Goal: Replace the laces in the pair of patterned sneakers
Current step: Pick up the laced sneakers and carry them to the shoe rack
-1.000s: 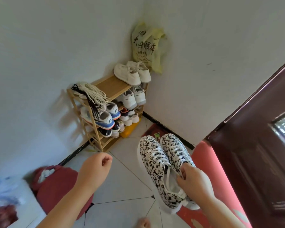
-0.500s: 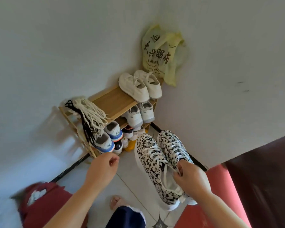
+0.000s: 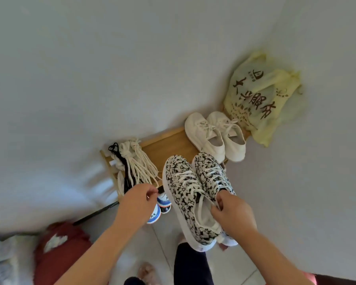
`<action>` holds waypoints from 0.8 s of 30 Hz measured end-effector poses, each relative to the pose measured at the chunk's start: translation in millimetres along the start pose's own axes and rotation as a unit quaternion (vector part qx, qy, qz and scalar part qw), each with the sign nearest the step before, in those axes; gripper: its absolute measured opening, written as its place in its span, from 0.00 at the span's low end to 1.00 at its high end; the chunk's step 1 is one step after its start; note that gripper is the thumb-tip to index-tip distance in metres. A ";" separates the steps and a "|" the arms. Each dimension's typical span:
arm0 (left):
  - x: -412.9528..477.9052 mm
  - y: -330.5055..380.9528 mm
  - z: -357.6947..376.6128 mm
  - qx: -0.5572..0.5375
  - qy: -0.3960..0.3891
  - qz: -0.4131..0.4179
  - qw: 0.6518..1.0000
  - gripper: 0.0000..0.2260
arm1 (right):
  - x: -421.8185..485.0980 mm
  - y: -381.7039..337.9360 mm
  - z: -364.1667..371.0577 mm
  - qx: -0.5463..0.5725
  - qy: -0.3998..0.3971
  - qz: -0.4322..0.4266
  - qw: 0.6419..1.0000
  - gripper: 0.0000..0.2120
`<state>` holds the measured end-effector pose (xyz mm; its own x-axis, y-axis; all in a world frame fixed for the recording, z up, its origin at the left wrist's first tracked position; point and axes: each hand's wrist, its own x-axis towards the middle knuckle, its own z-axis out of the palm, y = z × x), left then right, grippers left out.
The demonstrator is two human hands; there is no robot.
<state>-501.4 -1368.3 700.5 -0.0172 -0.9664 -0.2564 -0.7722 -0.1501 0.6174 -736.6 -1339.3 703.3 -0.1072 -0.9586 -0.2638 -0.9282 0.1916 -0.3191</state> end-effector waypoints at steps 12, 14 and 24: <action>51.0 14.3 -7.3 -0.051 0.091 -0.155 0.982 0.08 | 157.5 -43.2 -10.4 -0.016 -0.046 -0.167 0.985 0.16; 56.2 15.0 -6.7 -0.051 0.099 -0.176 0.978 0.08 | 176.5 -46.6 -7.8 -0.006 -0.051 -0.167 0.985 0.16; 66.7 19.3 0.6 -0.042 0.118 -0.239 0.963 0.09 | 207.7 -36.7 22.5 -0.033 -0.113 -0.172 0.978 0.14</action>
<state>-517.8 -1435.5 694.9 0.4800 -0.8011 -0.3575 -0.6009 -0.5971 0.5314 -716.8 -1540.7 639.8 0.2894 -0.8915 -0.3485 -0.9177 -0.1549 -0.3659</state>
